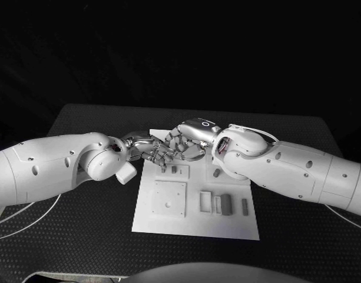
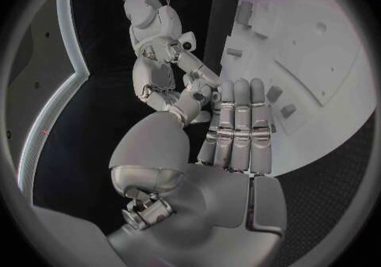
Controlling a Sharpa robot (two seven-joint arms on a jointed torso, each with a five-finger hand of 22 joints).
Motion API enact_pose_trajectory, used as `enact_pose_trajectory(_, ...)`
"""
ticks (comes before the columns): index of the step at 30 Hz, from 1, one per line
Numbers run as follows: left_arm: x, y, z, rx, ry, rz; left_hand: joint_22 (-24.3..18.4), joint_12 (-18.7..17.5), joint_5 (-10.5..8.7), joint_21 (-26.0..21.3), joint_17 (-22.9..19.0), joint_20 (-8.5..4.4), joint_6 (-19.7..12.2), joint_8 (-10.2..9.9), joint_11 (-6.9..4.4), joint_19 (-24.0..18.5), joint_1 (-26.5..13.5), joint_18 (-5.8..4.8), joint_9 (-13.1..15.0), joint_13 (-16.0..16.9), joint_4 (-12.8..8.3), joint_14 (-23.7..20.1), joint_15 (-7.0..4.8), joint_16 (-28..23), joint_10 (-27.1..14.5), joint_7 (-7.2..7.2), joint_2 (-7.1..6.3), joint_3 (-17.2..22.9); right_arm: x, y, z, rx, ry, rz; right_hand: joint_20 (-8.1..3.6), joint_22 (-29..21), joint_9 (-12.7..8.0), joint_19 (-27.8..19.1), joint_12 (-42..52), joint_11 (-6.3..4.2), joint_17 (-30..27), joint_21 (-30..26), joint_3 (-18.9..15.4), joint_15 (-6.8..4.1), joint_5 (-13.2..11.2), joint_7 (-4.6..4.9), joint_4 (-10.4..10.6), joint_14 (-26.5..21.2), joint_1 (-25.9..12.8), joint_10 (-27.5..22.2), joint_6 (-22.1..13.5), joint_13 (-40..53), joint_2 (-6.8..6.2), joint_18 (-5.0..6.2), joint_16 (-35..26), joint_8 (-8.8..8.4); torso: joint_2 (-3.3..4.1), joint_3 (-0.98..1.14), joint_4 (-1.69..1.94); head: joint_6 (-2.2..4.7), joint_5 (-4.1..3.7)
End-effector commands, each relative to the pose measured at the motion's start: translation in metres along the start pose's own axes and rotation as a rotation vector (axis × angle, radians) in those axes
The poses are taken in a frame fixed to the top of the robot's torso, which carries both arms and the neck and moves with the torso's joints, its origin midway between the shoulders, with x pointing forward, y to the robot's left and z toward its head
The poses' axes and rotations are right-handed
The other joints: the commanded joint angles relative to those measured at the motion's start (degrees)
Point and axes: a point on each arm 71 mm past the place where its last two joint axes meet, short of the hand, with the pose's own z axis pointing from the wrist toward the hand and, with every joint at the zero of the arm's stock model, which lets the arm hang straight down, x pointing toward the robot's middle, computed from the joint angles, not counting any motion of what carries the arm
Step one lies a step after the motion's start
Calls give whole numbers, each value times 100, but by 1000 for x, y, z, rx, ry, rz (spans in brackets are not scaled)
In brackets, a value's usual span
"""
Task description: Assemble the parts on the task board
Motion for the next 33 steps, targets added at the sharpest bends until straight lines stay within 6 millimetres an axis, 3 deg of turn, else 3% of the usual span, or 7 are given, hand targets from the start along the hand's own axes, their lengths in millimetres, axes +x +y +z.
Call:
enact_pose_trajectory(1, 3, -1, 1, 5, 11, 15, 10, 35, -1, 19, 11, -1, 157, 23, -16, 46, 46, -83, 15, 12, 2, 43, -1, -1, 44, -95, -5, 35, -3, 1, 0, -5, -38, 8, 4, 37, -2, -45, -13, 41, 7, -26, 24, 55, 19, 425, 0, -10, -1, -14, -454, 10, -52, 355, -30, -23, 0, 0, 2, -3, -3)
enact_pose_trajectory(21, -7, 4, 0, -39, -21, 46, 18, 35, -1, 24, 21, -7, 168, 31, -18, 61, 40, -82, 32, 23, 7, 55, -6, 4, 58, -88, 9, 47, -11, -10, -18, 16, -72, 3, 3, 46, -8, -35, 26, 26, 10, -28, 26, 44, 21, 407, -10, -9, 60, -25, -364, 20, -30, 355, -14, 44, 0, 2, 3, -5, 11)
enact_pose_trajectory(29, -13, 12, -2, -133, -34, 150, 24, 37, -1, 28, 27, -12, 173, 35, -20, 70, 41, -81, 41, 30, 2, 64, -11, 9, 69, -83, 6, 51, -38, -28, -26, 69, -150, 13, -4, 49, -20, -40, 33, 15, 6, -37, 57, 33, 24, 396, -25, -13, 159, -34, -353, 14, -15, 355, -16, 61, -1, 3, -2, -8, 9)
enact_pose_trajectory(33, -11, 15, -2, -179, -22, 183, 34, 41, -1, 33, 35, -18, 186, 43, -25, 76, 42, -79, 53, 39, -3, 73, -16, 15, 86, -88, -2, 59, -51, -42, -31, 107, -183, 18, -8, 56, -26, -43, 39, 10, 5, -38, 47, 28, -100, 391, -27, -16, 221, -39, -344, 10, -24, 355, -15, 75, -2, 6, -10, -10, 3)
